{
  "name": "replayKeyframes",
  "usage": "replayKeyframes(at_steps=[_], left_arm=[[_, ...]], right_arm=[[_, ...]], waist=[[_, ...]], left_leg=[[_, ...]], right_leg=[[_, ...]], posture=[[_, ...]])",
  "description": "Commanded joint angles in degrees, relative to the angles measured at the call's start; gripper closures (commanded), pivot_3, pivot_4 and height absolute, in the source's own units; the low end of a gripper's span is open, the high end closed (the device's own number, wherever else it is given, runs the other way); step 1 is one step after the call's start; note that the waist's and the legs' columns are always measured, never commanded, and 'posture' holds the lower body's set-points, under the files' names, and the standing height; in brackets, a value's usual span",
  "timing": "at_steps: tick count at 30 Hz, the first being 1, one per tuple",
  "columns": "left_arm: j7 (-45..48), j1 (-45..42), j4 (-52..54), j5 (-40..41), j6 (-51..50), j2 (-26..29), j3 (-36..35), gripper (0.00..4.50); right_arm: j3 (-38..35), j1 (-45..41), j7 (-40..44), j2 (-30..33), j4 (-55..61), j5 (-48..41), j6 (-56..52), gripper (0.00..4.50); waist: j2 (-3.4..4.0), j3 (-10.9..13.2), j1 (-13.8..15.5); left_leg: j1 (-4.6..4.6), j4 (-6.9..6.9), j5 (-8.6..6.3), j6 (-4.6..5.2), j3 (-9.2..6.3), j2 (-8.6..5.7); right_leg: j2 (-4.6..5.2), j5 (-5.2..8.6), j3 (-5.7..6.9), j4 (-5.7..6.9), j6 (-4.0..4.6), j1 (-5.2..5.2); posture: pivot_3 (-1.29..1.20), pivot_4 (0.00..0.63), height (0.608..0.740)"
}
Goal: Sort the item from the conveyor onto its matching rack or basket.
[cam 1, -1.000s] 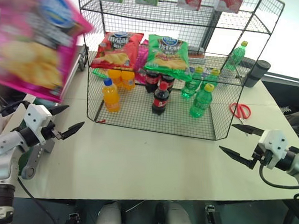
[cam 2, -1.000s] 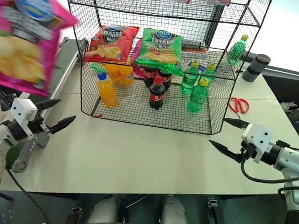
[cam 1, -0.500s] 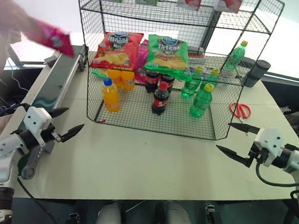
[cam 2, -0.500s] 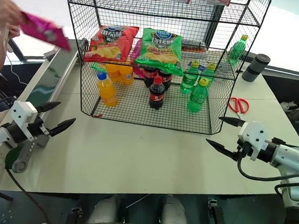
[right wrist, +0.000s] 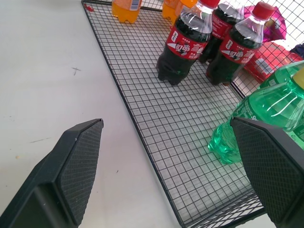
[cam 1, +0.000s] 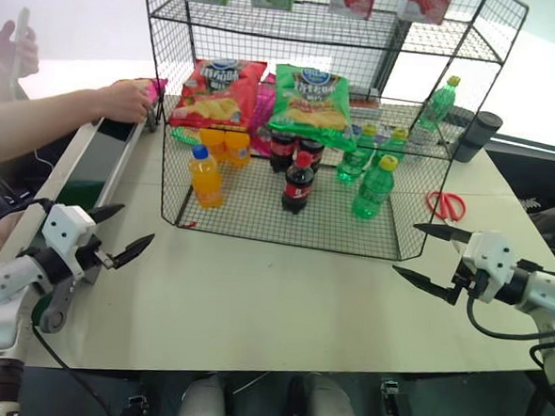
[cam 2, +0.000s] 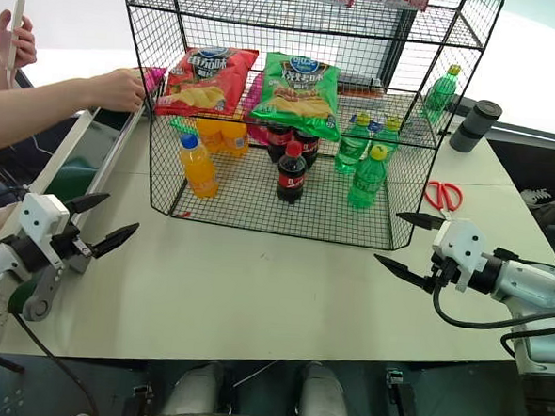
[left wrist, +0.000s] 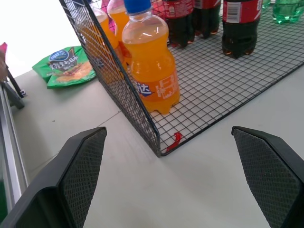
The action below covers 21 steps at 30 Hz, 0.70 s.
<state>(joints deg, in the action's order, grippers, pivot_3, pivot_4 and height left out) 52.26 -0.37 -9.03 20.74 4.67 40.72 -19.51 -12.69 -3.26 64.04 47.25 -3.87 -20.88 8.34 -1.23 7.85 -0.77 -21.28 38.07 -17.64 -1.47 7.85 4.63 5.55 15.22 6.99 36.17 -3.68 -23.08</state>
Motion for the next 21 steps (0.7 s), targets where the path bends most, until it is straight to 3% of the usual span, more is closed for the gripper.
replayKeyframes(at_steps=[1, 4, 12, 21], left_arm=[[0.46, 0.76, 2.63, 2.52, -2.61, 1.29, -2.25, 0.0], [2.14, 1.98, 4.59, 6.36, -7.46, 1.45, -2.91, 0.0], [0.33, 2.16, 5.01, 8.1, -9.01, 0.96, -5.63, 0.0], [-3.73, 6.86, 11.05, 9.45, -10.31, -1.9, -9.2, 0.0]], right_arm=[[-0.15, -1.28, 0.24, -0.14, 0.16, -0.16, 0.72, 0.05], [0.2, -1.78, 0.28, -0.25, -0.11, -0.11, 0.81, 0.05], [0.87, -3.04, 0.43, -1.15, 2.25, -1.76, -1.66, 0.05], [5.96, -4.96, -3.66, -7.41, 11.99, -4.62, -10.08, 0.05]], waist=[[0.0, 0.0, 0.04], [0.0, 0.0, 0.04], [0.0, 0.0, 0.02], [-0.04, -0.03, -0.13]], left_leg=[[0.0, 0.0, 0.0, 0.0, 0.0, 0.0], [0.0, 0.0, -0.01, 0.02, 0.0, 0.01], [0.0, 0.0, -0.01, 0.01, 0.0, 0.01], [-0.01, 0.0, 0.0, 0.0, -0.01, 0.05]], right_leg=[[0.0, 0.0, 0.0, 0.0, 0.0, 0.0], [0.0, 0.0, 0.0, 0.01, 0.0, 0.0], [0.0, 0.0, 0.0, 0.0, 0.0, 0.0], [0.0, 0.0, -0.01, 0.01, 0.01, -0.02]], posture=[[0.0, 0.15, 0.726], [0.0, 0.15, 0.726], [0.0, 0.15, 0.726], [0.0, 0.15, 0.726]])
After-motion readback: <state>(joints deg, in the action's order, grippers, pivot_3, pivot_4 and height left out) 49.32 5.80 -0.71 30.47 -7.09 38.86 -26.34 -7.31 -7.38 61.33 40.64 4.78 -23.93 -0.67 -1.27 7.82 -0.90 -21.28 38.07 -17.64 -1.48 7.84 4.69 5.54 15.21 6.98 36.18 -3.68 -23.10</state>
